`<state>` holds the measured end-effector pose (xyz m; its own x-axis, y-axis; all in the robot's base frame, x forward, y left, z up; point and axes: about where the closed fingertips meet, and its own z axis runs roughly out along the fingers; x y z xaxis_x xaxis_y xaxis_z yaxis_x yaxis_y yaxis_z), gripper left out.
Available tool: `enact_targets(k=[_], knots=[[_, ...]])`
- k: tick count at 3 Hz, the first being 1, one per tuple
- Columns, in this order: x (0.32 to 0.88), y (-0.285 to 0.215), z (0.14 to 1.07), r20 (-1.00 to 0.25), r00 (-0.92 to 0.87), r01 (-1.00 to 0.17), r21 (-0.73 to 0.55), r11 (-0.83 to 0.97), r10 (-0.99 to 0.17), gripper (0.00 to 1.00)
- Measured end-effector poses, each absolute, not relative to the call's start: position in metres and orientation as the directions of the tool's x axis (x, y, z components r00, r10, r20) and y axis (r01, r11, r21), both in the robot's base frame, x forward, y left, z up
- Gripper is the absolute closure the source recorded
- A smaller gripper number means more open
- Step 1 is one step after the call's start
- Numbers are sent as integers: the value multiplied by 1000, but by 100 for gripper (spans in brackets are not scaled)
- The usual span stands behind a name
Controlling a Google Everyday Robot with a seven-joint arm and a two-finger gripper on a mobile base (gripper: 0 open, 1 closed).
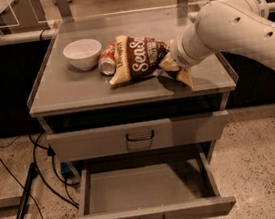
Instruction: Pick brown chip bag from middle drawer and place on counter
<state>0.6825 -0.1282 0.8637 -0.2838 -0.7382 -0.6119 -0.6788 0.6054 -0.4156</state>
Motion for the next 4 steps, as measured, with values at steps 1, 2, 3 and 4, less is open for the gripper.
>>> enact_targets(k=[1,2,3,4], knots=[[682,-128,864,-612,-284,-679,-416,605,-738,28],[682,-128,864,-612,-284,-679,-416,605,-738,3],[682,-128,864,-612,-284,-679,-416,605,-738,0],[682,-128,864,-612,-284,-679,-416,605,-738,0]])
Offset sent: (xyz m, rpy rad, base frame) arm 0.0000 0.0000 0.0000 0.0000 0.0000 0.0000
